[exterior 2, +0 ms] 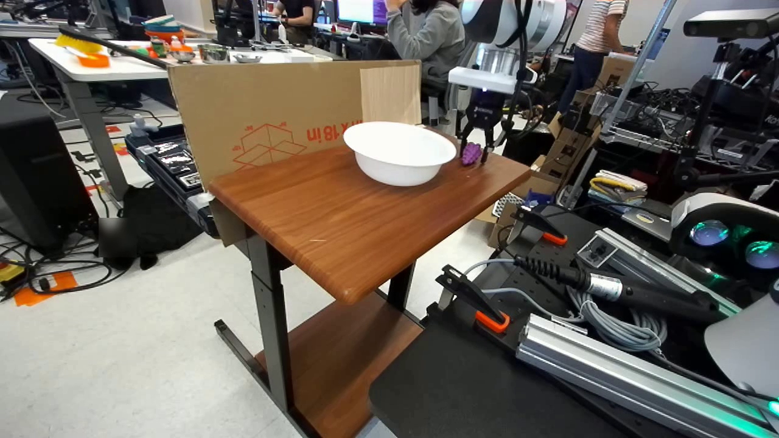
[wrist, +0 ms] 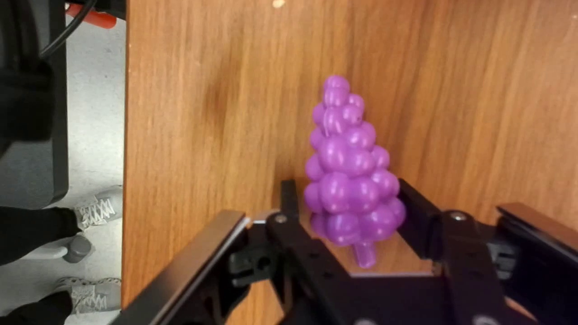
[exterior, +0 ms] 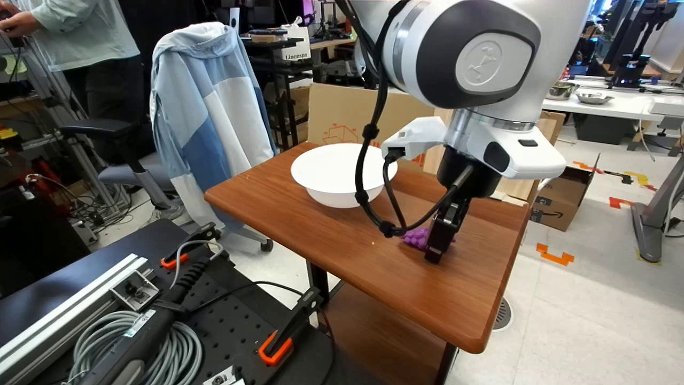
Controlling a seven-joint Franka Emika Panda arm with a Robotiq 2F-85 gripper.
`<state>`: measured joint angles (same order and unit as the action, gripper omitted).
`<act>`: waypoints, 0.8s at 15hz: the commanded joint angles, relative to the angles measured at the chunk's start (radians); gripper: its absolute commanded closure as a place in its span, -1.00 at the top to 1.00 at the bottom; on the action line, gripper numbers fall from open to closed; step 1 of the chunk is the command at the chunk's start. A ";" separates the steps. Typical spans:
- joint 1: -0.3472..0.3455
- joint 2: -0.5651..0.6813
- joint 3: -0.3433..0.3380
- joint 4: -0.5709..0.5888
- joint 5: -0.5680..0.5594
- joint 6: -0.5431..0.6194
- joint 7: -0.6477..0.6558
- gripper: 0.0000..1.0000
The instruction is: Put the purple toy in the white bowl
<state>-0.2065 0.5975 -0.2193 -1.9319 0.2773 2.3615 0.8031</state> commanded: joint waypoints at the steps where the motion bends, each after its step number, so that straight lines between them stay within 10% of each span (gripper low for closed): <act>1: -0.034 -0.011 0.023 -0.016 0.089 0.039 -0.053 -0.55; 12: -0.020 -0.469 0.139 -0.387 0.443 0.262 -0.471 -0.59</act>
<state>-0.2295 0.2908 -0.1341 -2.1955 0.5862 2.5803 0.4524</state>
